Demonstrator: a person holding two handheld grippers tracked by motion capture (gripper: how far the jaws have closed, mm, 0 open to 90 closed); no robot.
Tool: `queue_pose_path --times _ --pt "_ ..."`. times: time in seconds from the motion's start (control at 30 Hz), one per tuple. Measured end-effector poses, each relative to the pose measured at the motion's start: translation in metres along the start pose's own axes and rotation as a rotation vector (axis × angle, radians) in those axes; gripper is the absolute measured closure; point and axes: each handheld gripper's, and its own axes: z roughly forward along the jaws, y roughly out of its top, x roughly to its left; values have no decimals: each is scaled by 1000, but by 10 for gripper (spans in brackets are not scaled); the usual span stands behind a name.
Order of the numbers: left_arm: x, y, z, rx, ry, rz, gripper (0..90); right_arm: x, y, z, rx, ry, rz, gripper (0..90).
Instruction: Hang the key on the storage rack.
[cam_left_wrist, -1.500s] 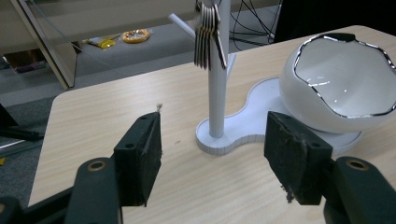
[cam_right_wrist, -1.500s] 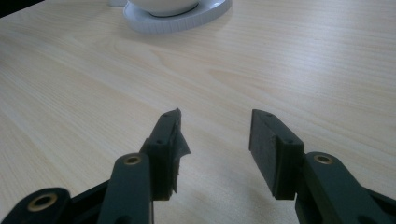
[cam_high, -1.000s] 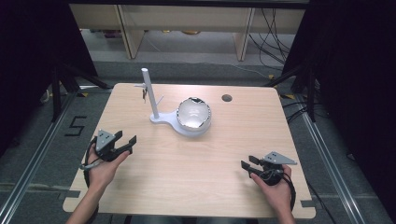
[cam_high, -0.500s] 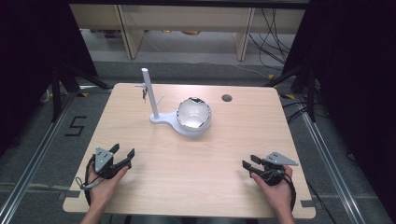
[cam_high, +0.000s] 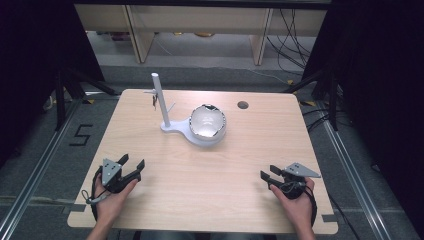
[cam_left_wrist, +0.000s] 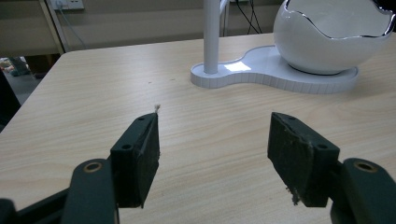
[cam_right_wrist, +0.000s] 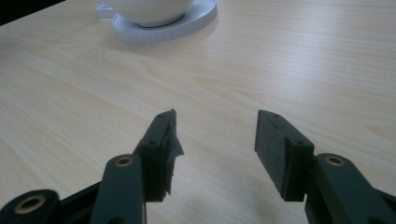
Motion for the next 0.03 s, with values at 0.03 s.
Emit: queue_pose_path --times 0.03 --pt "0 0 0 3 0 2 344 -1 0 0 -8 16 6 492"
